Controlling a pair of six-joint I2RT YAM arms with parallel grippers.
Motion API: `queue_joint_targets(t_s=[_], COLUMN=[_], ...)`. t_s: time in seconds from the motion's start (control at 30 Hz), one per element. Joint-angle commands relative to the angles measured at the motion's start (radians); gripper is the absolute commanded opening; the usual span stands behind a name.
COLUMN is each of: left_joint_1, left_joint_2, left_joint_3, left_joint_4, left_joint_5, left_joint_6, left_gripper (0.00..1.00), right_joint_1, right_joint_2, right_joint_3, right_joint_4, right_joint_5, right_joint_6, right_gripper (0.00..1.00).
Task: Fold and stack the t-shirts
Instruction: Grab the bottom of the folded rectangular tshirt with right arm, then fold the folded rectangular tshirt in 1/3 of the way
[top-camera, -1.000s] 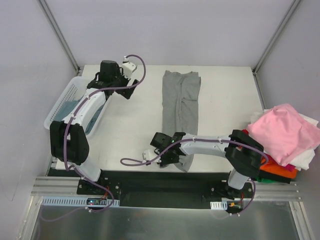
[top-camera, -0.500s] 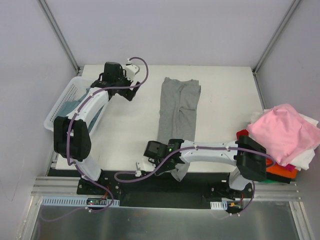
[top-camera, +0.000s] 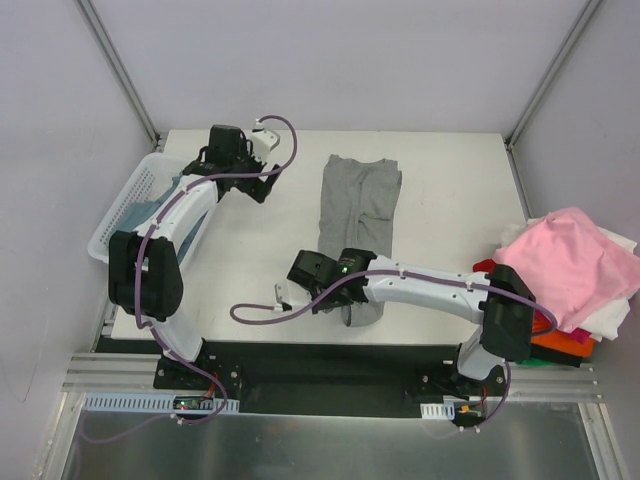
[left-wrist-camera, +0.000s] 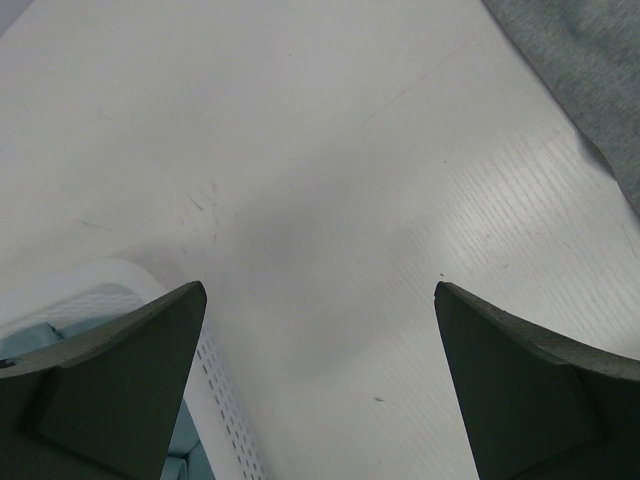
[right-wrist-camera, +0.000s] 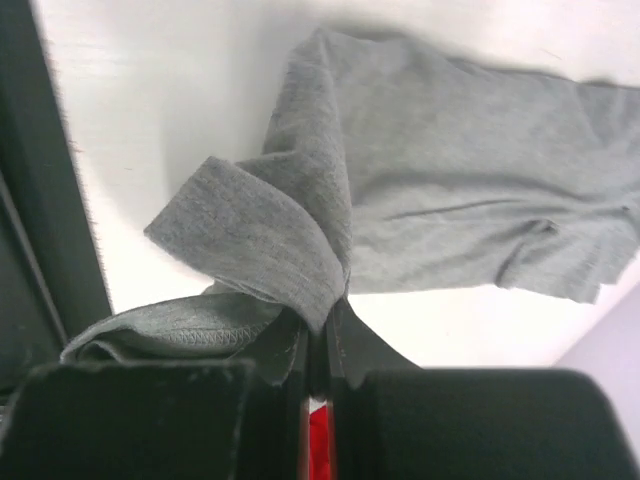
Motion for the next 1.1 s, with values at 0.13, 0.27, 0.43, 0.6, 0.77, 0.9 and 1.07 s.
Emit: queue_joint_targets(t_s=[0.13,0.27,0.43,0.6,0.77,0.9,1.07], left_joint_1=[-0.006,-0.006,-0.006,-0.006,-0.006,-0.006,-0.006], left_joint_2=[-0.002,-0.002,0.001,-0.004,0.004,0.008,0.015], left_joint_3=[-0.007,-0.007,-0.001,-0.003,0.000,0.002,-0.001], left_joint_4=[0.016,0.018,0.016,0.018,0.018,0.018,0.018], left_joint_5=[0.037,0.040,0.039,0.028,0.014,0.015,0.014], left_joint_6=[-0.001,-0.004,0.000,0.008,0.017,0.017,0.014], left_gripper=[0.99,0.99,0.99,0.99,0.99,0.99,0.99], right_joint_1=[-0.133,-0.219,-0.336,-0.425,-0.483,-0.499,-0.502], right_joint_2=[-0.010,0.039,0.153,0.254,0.329,0.354,0.364], right_joint_3=[0.124,0.162,0.265,0.337,0.349,0.348,0.348], right_joint_4=[-0.061,-0.042,-0.029,-0.026,0.013,0.042,0.068], right_joint_5=[0.040,-0.005,-0.083,-0.158,-0.206,-0.215,-0.208], right_joint_6=[-0.101,-0.163,-0.243,-0.293,-0.321,-0.324,-0.316], right_gripper=[0.01,0.01,0.01,0.01,0.01,0.01,0.20])
